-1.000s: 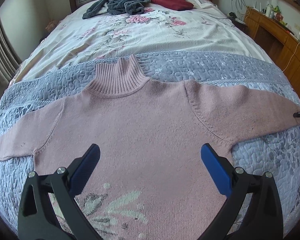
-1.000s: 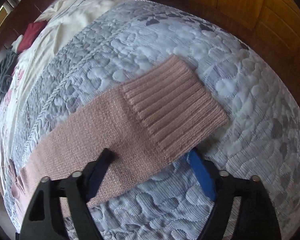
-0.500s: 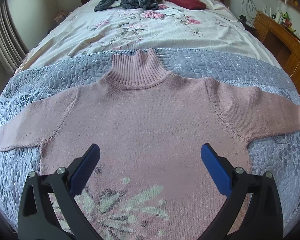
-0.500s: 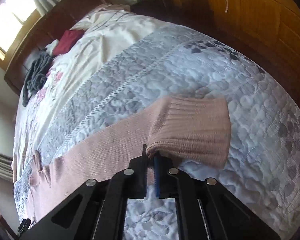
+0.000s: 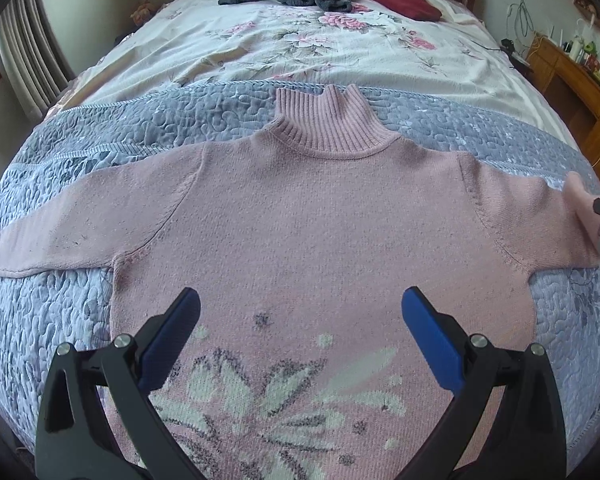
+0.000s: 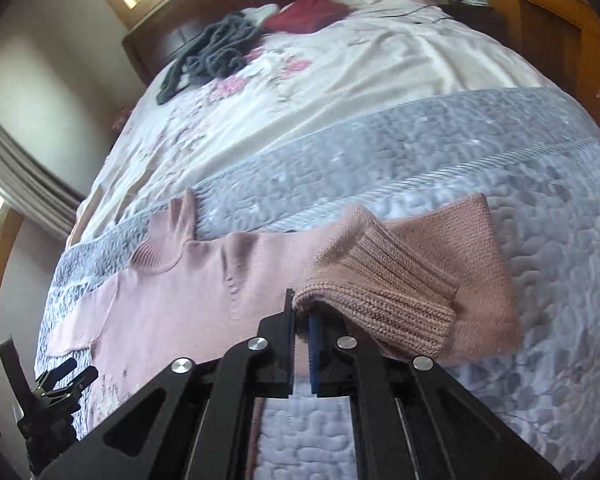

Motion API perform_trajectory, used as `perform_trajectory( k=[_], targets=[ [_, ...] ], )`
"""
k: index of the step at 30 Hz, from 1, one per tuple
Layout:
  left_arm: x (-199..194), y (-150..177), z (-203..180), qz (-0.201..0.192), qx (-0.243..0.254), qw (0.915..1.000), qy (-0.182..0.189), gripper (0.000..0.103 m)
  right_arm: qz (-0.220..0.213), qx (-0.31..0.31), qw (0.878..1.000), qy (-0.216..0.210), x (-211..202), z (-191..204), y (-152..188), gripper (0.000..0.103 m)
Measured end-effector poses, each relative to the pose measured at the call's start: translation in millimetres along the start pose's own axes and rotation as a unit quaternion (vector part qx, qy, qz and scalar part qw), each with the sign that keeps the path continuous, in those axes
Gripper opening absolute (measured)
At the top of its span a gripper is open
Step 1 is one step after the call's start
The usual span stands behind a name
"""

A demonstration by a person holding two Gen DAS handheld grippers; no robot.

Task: Fold small clothes
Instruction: 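Fold the gripped sleeve across the sweater body with the right tool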

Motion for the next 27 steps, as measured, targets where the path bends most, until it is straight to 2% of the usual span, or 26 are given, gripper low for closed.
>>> perform_trajectory(
  k=[7, 13, 17, 21, 23, 27],
  targets=[
    [1.7, 3.9, 26.0, 0.008, -0.025, 0.9996, 0.007, 0.1, 0.042, -0.066, 0.997, -0.022, 47.0, 78.6, 26.2, 0.005],
    [4.0, 2.5, 35.7, 0.015, -0.035, 0.9992, 0.013, 0.1, 0.085, -0.088, 0.992, -0.018, 87.1, 101.9, 52.2, 0.005],
    [7.0, 0.3, 31.0, 0.021, -0.038, 0.9987, 0.026, 0.1, 0.125, -0.095, 0.987, -0.023, 105.4, 101.6, 76.3, 0.014],
    [11.8, -2.5, 12.7, 0.025, -0.02, 0.9988, 0.037, 0.1, 0.144, -0.1, 0.983, -0.052, 94.1, 95.1, 97.6, 0.018],
    [14.6, -4.5, -2.9, 0.025, -0.007, 0.9985, 0.047, 0.1, 0.133, -0.093, 0.985, -0.061, 73.9, 84.8, 103.5, 0.018],
    [26.3, -9.1, -50.1, 0.028, 0.039, 0.9971, 0.059, 0.1, 0.096, -0.057, 0.993, -0.046, 29.3, 44.3, 104.3, 0.02]
  ],
)
Point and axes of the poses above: each gripper's, at about its wrist camera, not at the fingertips, and x roughly the way its jaws point, z to its left, y to its underside, the point moved 1 cm from there along x, roughly the way its jaws point, and after that the axes turned 5 degrees about -z, right-handed, at the moved point
